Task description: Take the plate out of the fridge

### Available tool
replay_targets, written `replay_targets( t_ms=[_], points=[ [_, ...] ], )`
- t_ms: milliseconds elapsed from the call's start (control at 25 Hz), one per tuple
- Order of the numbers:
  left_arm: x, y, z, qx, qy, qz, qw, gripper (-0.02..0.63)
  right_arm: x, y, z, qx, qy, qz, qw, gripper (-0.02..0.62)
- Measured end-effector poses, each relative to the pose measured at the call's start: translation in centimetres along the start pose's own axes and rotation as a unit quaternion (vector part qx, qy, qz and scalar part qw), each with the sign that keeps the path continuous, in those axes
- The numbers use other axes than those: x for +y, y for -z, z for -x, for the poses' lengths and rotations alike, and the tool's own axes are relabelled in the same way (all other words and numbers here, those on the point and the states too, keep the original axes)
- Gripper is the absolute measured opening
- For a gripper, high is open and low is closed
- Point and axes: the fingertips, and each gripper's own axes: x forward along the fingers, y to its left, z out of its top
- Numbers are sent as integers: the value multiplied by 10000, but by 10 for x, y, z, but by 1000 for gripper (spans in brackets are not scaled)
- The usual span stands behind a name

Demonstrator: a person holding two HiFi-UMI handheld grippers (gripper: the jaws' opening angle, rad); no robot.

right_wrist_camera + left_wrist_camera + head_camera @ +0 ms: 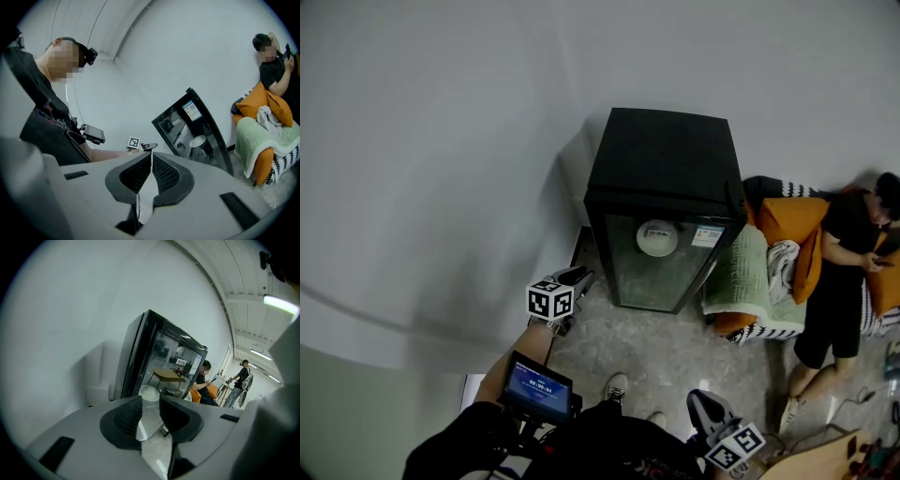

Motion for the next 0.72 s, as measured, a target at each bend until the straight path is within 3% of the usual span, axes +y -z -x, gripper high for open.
replay_targets(
  t_ms=[400,720],
  points=[
    [35,-25,-44,190,69,-369,9991,183,-2,1,-8,-98,397,-45,9992,3],
    [46,-49,-71,227,223,-631,9975,183,-2,5,-14,-224,715,-97,9971,3]
  ],
)
